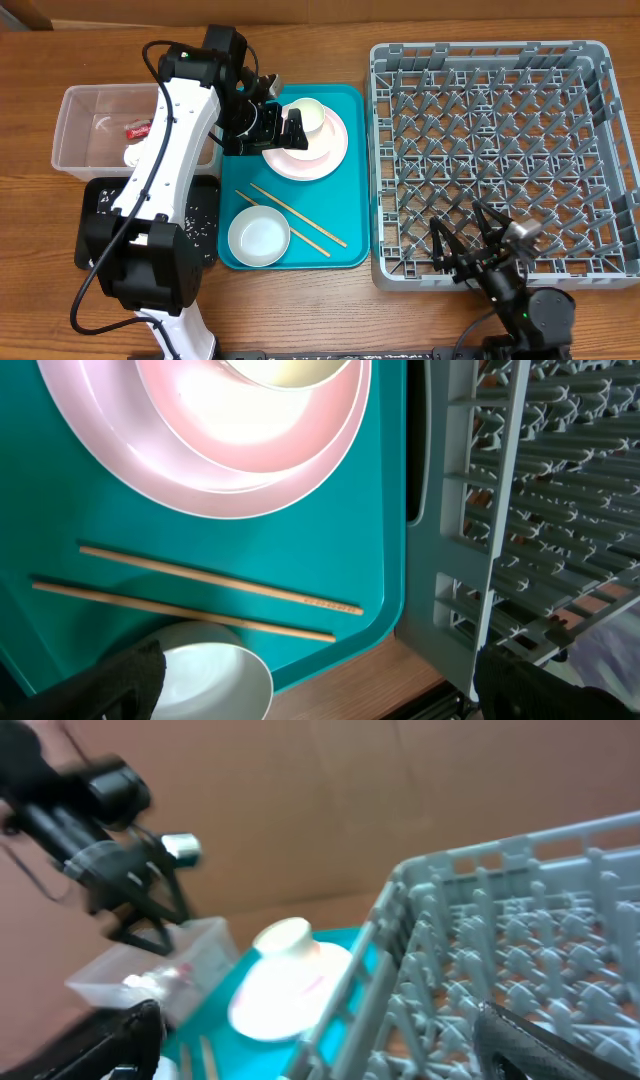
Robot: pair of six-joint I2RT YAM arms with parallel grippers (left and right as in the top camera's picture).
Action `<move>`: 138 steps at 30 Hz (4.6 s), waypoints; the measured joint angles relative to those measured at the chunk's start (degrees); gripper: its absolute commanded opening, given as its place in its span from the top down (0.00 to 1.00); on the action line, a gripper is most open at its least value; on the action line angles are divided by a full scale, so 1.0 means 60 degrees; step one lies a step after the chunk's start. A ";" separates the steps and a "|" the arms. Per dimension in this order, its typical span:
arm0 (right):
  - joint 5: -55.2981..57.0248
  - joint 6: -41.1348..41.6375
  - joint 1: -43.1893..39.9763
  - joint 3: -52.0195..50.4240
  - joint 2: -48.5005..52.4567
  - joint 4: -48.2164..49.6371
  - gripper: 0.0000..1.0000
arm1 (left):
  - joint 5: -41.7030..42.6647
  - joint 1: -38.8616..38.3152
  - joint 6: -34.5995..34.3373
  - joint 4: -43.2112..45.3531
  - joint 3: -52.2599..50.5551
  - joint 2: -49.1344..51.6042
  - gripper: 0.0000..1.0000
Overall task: Sort waste into correct bins and load items into the dishwasher
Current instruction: 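Swing the right gripper from the rack over the chopsticks on the teal tray, then lower the right gripper and grasp one chopstick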
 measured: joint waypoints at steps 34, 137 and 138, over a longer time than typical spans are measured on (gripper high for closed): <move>-0.2211 -0.1016 0.1956 1.2400 1.3690 -0.9650 0.78 | -0.0036 0.0004 0.0000 0.0000 0.0000 0.0000 0.00; 0.3031 -0.3599 0.7238 0.8837 1.7617 -0.2291 0.77 | -0.2758 0.4998 -0.0291 -0.0867 0.0197 -0.1435 0.00; 0.3031 -0.3603 0.7238 0.8837 1.7617 -0.2291 0.77 | -0.2758 0.4998 -0.0291 -0.0867 0.0197 -0.1435 0.00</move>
